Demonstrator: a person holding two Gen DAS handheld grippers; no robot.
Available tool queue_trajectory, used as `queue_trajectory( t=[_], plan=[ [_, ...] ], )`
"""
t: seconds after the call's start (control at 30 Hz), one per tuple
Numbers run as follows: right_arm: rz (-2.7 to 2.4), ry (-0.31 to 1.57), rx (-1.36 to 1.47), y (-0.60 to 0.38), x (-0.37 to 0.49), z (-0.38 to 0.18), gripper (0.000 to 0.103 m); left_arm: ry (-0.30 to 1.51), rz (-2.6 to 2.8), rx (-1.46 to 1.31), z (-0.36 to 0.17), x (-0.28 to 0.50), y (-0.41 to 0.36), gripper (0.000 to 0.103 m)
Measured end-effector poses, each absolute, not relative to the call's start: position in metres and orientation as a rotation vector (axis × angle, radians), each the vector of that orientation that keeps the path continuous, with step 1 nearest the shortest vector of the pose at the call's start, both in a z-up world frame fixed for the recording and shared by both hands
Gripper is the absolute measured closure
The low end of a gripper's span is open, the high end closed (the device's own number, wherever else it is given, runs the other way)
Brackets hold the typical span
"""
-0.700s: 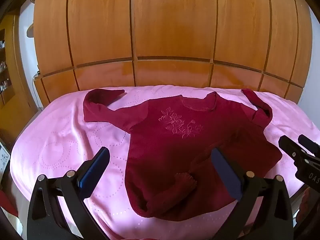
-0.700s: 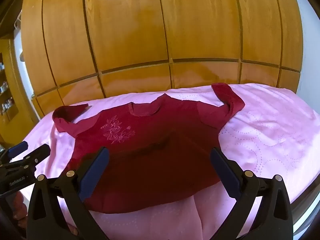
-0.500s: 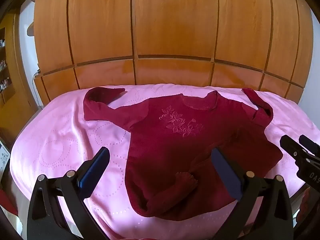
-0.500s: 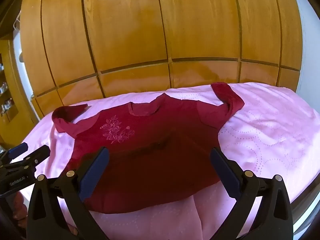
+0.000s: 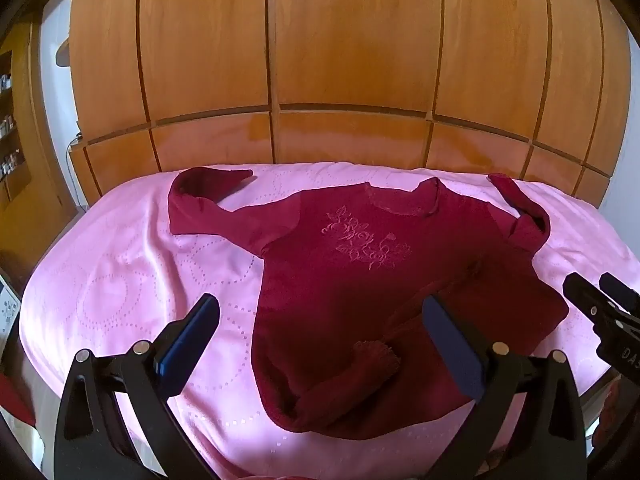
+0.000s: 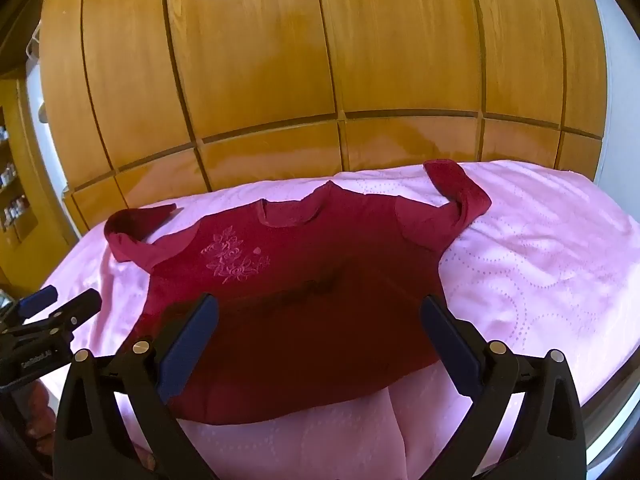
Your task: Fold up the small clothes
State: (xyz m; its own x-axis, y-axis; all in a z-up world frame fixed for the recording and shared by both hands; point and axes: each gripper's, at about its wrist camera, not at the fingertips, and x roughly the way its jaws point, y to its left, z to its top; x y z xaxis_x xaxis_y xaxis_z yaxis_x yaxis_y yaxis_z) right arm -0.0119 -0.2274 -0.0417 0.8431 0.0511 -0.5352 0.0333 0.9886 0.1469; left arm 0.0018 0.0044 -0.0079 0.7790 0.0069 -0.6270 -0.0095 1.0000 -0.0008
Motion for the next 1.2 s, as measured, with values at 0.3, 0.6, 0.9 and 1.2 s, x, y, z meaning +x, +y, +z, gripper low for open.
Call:
queue_trajectory(
  t=[0.3,0.6,0.9,1.2],
  plan=[
    [0.016,0.584,0.155,-0.227,-0.009,-0.047,0.003,0.682,0.011,-0.006,-0.009,0.001,0.005,0.002],
    [0.008,0.581,0.158,-0.23,-0.008,-0.048,0.003,0.698,0.011,-0.015,-0.014,0.003,0.007,0.002],
    [0.011,0.586,0.157,-0.23,-0.006,-0.049,0.003,0.711,0.012,-0.019,-0.016,0.004,0.007,0.002],
    [0.011,0.602,0.162,-0.232,-0.006,-0.053,0.003,0.741,0.01,-0.029,-0.019,0.009,0.008,0.002]
  ],
)
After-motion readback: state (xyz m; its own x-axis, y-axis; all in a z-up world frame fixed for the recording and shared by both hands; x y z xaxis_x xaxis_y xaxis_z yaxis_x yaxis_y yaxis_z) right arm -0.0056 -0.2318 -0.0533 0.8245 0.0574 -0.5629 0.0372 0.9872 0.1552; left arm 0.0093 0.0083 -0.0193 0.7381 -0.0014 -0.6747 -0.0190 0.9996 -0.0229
